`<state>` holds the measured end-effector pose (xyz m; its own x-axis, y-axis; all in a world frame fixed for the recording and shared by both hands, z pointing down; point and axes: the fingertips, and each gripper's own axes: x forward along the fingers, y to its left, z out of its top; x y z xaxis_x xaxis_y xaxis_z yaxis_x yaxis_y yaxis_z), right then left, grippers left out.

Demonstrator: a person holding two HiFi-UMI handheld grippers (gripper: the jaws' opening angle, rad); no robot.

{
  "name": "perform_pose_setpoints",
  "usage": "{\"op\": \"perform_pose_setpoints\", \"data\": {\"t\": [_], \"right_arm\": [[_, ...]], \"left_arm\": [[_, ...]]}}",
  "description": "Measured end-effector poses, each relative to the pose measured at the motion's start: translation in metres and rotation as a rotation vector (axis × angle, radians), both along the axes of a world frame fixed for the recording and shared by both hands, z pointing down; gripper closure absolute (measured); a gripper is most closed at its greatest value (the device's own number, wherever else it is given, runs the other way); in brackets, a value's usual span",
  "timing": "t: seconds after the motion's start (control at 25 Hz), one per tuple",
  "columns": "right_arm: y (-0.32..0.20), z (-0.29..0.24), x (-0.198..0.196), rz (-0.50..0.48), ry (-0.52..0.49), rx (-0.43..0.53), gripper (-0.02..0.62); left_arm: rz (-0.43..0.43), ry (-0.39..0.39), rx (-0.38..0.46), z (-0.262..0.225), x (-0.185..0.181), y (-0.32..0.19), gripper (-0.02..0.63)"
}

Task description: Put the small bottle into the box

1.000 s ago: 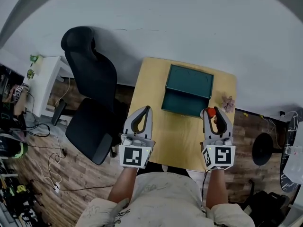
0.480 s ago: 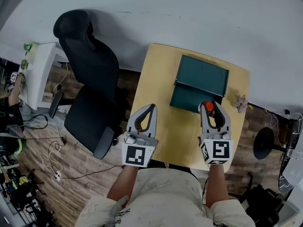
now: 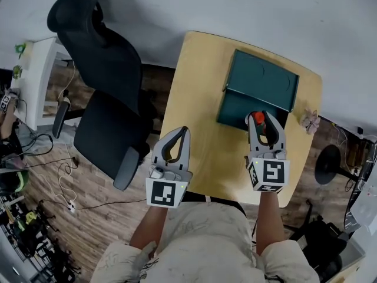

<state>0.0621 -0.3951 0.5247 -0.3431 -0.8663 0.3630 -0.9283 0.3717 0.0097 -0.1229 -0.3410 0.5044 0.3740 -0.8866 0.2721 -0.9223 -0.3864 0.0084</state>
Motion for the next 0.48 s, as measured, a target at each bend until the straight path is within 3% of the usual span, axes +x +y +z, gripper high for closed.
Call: {"op": "perform_pose_setpoints", "data": {"t": [0.48], "right_arm": [[-0.022, 0.033, -0.012, 0.014, 0.027, -0.051, 0.448]], "left_arm": [[0.012, 0.016, -0.043, 0.022, -0.009, -0.014, 0.600]]}}
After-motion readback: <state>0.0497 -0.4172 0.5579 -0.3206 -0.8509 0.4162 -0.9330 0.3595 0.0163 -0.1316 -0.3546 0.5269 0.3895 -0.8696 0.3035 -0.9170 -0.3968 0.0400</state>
